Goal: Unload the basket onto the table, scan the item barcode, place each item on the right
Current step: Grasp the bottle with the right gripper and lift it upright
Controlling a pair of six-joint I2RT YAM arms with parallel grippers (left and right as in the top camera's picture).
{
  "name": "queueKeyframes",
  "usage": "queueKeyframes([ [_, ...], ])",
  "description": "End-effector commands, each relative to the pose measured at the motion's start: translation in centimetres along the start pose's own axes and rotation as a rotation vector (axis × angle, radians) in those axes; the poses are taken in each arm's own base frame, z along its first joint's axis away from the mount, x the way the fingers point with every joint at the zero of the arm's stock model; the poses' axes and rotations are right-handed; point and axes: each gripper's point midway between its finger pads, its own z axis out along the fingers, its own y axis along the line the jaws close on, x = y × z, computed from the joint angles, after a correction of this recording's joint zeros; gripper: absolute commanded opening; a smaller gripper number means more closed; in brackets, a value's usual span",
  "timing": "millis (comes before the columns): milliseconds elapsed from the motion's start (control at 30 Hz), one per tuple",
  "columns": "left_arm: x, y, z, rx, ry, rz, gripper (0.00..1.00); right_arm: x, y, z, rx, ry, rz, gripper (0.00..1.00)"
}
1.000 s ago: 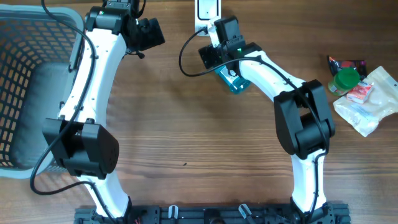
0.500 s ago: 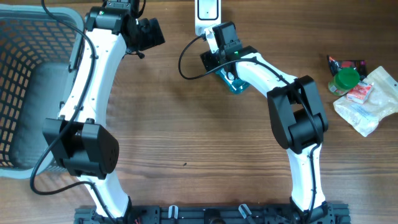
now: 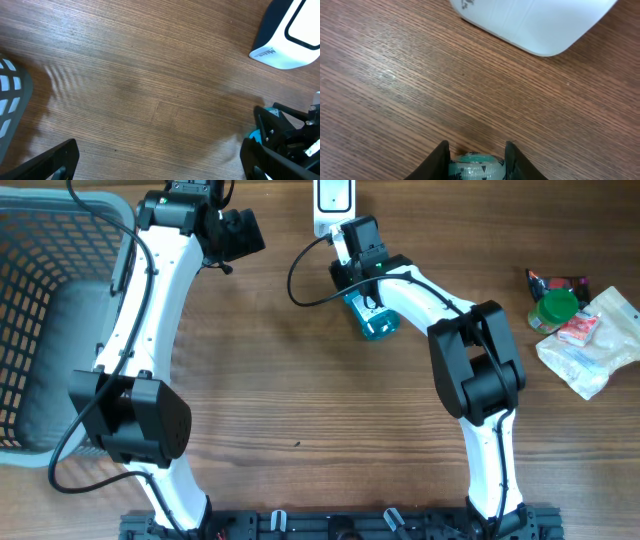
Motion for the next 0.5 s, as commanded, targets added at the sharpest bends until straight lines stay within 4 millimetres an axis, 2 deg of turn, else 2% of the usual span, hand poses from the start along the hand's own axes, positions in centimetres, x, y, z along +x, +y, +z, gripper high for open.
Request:
queueKeyframes([
  [0,0.0,0.3,0.1,-0.017,-0.003,-0.015,1.0,-0.4,-1.4,-0.5,0.068,0.003,0.01,0.22],
  [133,0.0,0.3,0.1,-0.017,-0.004,-0.015,1.0,-3.6,-2.3,-4.6,0.096,-0.064,0.017,0.19],
  [233,0.0,0.3,0.1,-0.017,-0.003,-0.015,1.0,-5.8,-3.2,-8.8,0.128,-0.111,0.028,0.17],
  [333,0.0,0.3,0.1,-0.017,-0.003,-0.015,1.0,-7.1,-3.6,-12.6,0.132,-0.143,0.067,0.17],
  [367,0.0,0.3,0.1,-0.017,-0.003,-0.015,1.0,-7.6,-3.7,-14.6,0.131,-0.158,0.099,0.17],
  [467,0.0,0.3,0.1,-0.017,-0.003,-0.015,1.0,-8.1,-3.9,-17.7,0.124,-0.175,0.172,0.15],
])
